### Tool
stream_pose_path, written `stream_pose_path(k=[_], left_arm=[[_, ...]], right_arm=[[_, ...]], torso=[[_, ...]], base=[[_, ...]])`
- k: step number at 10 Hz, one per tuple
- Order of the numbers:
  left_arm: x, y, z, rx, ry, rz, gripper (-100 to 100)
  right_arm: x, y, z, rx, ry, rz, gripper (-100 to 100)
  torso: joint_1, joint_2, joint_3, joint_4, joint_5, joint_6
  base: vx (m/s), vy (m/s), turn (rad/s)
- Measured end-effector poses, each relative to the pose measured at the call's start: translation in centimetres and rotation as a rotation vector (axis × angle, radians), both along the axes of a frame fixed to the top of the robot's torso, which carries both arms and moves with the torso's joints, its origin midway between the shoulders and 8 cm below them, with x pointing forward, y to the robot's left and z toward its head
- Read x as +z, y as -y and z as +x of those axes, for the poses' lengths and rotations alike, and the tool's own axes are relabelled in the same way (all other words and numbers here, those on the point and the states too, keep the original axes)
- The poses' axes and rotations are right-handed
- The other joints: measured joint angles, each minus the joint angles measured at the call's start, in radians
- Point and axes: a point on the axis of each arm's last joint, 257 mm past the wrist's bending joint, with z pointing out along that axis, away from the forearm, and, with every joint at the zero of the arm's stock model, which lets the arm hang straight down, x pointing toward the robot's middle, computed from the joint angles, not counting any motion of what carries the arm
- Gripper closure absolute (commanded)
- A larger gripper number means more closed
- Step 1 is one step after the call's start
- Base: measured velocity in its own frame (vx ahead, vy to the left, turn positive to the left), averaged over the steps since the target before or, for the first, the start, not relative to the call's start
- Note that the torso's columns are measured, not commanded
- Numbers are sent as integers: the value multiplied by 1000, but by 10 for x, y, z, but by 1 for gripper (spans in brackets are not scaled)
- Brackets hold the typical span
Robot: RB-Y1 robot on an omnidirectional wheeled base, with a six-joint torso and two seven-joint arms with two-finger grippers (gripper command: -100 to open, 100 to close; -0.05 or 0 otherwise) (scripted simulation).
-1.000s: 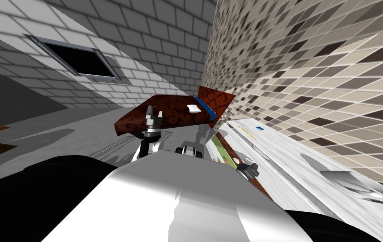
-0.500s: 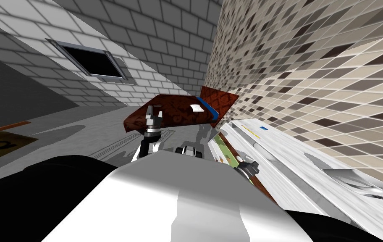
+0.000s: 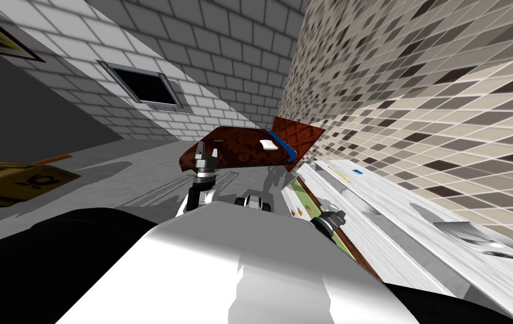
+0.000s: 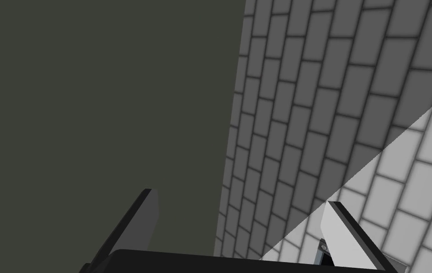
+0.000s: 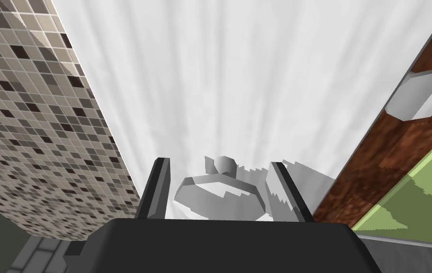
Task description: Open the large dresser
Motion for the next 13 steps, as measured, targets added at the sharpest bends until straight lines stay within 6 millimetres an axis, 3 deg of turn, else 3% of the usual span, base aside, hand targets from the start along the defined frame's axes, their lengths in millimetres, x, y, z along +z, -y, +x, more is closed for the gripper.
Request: stream_pose_path(k=[6, 13], left_arm=[[0, 0, 0, 0, 0, 0, 0], [0, 0, 0, 0, 0, 0, 0]], right_arm=[[-1, 29, 27, -37, -2, -1, 100], [5, 79, 62, -117, 4, 15, 100]], torso=[[0, 0, 0, 0, -1, 1], [5, 3, 1, 2, 3, -2]], base=[[-82, 58, 59], [-121, 99, 84]])
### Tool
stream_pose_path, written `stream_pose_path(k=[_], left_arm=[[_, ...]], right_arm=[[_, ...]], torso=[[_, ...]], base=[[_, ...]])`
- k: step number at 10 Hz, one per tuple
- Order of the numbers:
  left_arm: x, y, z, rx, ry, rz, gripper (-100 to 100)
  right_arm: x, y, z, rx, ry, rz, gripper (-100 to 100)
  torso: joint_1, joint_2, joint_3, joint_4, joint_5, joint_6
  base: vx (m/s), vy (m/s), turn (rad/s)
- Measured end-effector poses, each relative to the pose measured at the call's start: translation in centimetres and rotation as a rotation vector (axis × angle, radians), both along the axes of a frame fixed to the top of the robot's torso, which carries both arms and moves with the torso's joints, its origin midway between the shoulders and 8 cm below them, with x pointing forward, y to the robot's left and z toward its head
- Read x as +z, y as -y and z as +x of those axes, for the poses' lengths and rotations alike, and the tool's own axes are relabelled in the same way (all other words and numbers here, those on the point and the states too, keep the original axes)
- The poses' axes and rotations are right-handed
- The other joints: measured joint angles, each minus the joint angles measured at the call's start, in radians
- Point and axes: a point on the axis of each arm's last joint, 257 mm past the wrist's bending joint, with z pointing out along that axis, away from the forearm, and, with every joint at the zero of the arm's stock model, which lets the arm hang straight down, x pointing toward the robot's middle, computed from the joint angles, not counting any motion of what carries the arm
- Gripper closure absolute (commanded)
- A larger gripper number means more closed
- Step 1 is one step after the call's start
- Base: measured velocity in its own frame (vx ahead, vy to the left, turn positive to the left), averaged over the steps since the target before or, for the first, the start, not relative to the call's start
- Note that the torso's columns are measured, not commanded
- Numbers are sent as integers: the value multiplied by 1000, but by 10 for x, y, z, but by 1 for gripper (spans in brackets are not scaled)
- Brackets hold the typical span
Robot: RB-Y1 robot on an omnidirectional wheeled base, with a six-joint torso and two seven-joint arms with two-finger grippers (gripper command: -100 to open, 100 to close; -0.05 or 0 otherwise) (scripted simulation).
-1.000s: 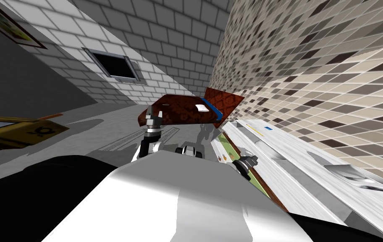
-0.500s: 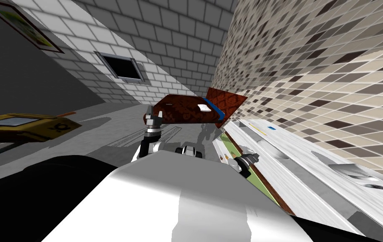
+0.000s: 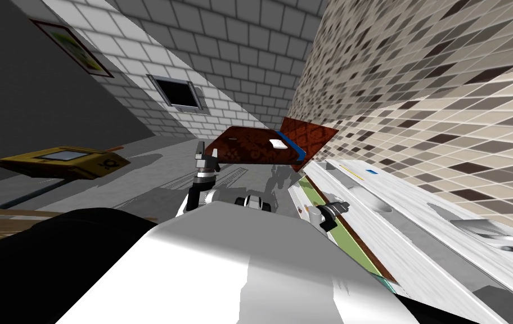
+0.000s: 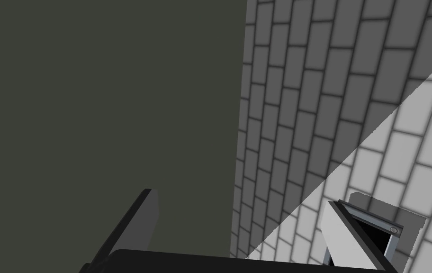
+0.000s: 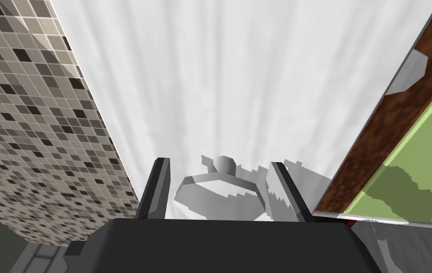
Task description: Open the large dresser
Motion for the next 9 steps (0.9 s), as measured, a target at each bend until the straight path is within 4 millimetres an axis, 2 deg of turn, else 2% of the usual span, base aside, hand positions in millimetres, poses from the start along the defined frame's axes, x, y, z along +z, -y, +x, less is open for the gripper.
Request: stream_pose_path(k=[2, 4, 9], left_arm=[[0, 0, 0, 0, 0, 0, 0], [0, 0, 0, 0, 0, 0, 0], [0, 0, 0, 0, 0, 0, 0]], right_arm=[[-1, 4, 6, -6, 0, 8, 100], [3, 3, 10, -5, 6, 4, 100], [1, -2, 12, -6, 4, 12, 100]], torso=[[-3, -3, -2, 0, 2, 2], [3, 0, 0, 0, 1, 2], [0, -1, -1, 1, 2, -1]], base=[[-40, 66, 7], [-36, 158, -17], [-25, 149, -16]])
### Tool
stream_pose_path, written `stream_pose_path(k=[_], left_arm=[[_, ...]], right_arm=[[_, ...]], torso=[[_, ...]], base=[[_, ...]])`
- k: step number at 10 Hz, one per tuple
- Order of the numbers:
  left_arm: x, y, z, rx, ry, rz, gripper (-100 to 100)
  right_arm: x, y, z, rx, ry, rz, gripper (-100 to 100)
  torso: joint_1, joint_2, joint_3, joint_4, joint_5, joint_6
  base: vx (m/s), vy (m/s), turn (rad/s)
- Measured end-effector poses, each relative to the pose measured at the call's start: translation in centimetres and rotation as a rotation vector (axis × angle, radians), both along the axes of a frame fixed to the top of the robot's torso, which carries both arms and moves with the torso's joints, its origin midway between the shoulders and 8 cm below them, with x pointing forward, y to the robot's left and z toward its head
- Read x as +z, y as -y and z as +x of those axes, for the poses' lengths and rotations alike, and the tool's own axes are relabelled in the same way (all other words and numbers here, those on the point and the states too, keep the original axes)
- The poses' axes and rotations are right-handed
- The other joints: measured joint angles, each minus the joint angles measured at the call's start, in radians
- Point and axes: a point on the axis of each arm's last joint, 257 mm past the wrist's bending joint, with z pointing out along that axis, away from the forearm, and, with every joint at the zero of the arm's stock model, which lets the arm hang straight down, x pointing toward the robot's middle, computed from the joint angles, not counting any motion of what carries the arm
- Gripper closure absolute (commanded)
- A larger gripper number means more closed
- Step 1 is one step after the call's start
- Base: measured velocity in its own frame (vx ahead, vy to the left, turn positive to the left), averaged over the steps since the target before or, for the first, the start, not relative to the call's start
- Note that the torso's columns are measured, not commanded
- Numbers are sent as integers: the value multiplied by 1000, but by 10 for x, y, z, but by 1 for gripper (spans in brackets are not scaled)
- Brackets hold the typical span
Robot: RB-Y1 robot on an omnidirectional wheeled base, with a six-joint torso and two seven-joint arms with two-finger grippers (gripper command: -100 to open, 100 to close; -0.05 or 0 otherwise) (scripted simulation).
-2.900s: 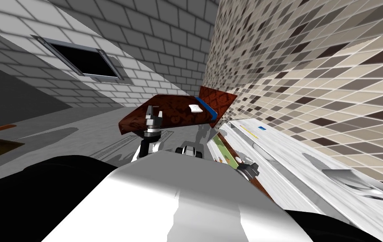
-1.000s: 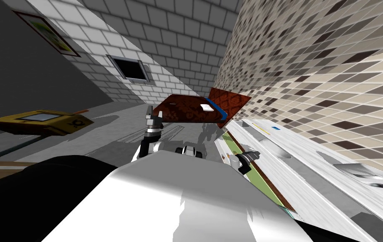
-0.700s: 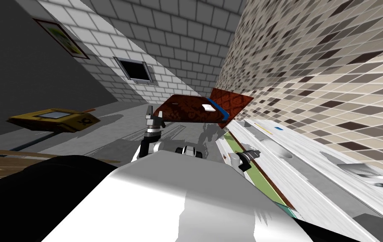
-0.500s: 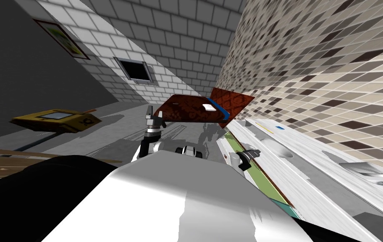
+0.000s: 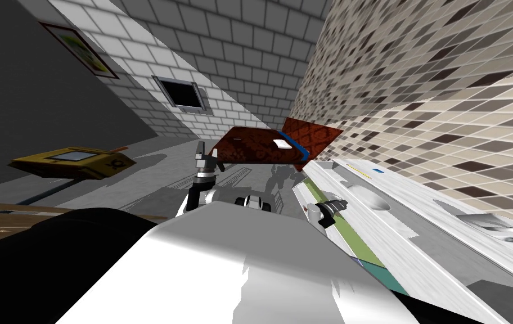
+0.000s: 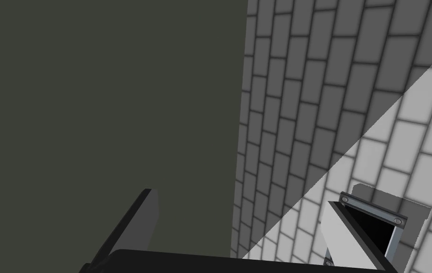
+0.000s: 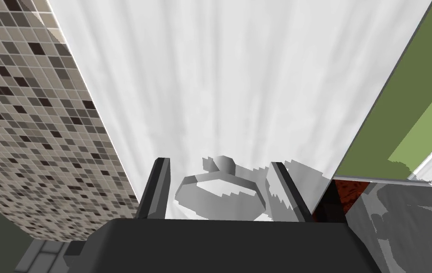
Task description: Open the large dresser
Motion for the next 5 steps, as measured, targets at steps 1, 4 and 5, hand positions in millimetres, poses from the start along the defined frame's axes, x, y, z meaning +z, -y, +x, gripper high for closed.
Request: stream_pose_path(k=[1, 4, 5], left_arm=[[0, 0, 0, 0, 0, 0, 0], [0, 0, 0, 0, 0, 0, 0], [0, 0, 0, 0, 0, 0, 0]], right_arm=[[2, 0, 1, 0, 2, -3, -100], [16, 11, 20, 19, -2, 3, -100], [22, 15, 23, 25, -1, 1, -100]], torso=[[3, 0, 1, -1, -1, 0], [0, 0, -1, 1, 3, 1], [2, 1, 0, 1, 3, 1]], base=[[-28, 119, -107], [2, 48, -76], [-1, 51, -79]])
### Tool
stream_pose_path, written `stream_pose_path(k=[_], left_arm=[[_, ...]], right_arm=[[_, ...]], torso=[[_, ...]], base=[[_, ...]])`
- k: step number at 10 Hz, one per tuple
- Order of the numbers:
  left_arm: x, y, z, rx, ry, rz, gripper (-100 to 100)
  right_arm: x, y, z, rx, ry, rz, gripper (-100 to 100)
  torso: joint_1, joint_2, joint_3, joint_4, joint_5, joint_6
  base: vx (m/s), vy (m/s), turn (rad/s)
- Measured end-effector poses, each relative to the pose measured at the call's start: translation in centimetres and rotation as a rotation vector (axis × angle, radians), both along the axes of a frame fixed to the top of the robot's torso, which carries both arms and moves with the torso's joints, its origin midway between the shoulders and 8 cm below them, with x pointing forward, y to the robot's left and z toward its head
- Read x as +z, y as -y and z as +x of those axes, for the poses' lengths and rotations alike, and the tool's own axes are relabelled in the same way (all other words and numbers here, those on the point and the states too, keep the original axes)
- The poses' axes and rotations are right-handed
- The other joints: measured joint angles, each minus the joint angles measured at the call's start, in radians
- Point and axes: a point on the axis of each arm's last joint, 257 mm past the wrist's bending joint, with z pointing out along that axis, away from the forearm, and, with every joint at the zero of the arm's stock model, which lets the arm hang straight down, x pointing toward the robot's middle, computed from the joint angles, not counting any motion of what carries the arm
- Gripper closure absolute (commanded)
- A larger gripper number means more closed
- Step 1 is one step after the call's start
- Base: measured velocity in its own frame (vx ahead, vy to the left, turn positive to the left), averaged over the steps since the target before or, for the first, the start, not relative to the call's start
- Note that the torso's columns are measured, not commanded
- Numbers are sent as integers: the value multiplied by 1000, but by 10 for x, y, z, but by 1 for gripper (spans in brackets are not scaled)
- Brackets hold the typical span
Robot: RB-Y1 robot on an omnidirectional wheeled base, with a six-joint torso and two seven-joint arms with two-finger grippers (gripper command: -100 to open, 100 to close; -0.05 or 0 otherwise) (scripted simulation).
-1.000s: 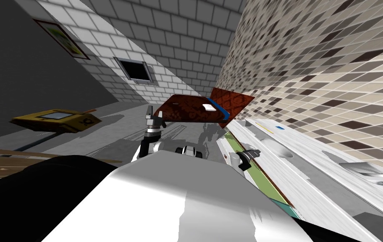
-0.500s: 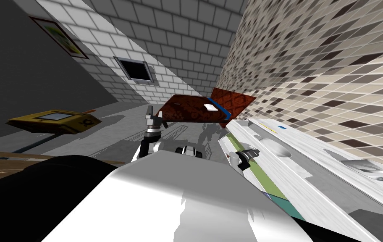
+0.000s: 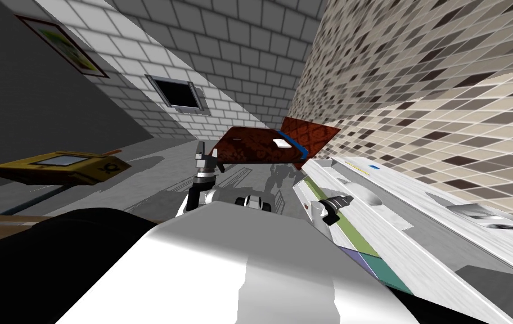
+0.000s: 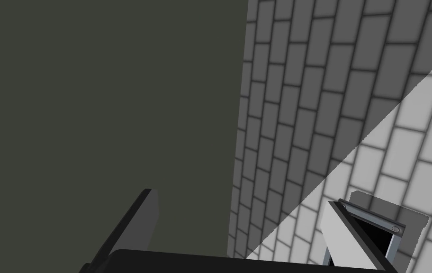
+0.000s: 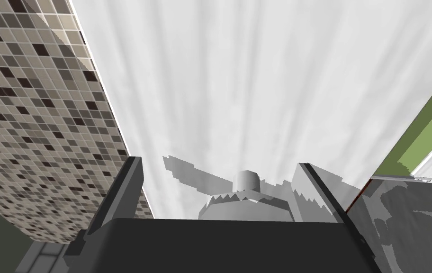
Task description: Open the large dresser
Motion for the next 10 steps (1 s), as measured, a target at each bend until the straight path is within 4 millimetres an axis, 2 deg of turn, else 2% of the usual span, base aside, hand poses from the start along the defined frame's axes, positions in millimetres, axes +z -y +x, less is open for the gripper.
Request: stream_pose_path(k=[4, 5, 10], left_arm=[[0, 0, 0, 0, 0, 0, 0], [0, 0, 0, 0, 0, 0, 0], [0, 0, 0, 0, 0, 0, 0]], right_arm=[[22, 12, 22, 35, -6, 9, -100], [19, 12, 23, 40, -14, 13, 0], [7, 8, 21, 43, -30, 32, 0]], torso=[[13, 7, 3, 5, 10, 1], [11, 7, 3, 5, 9, 1], [4, 3, 1, 2, 2, 1]], base=[[-11, 55, -62], [0, 0, 0], [0, 0, 0]])
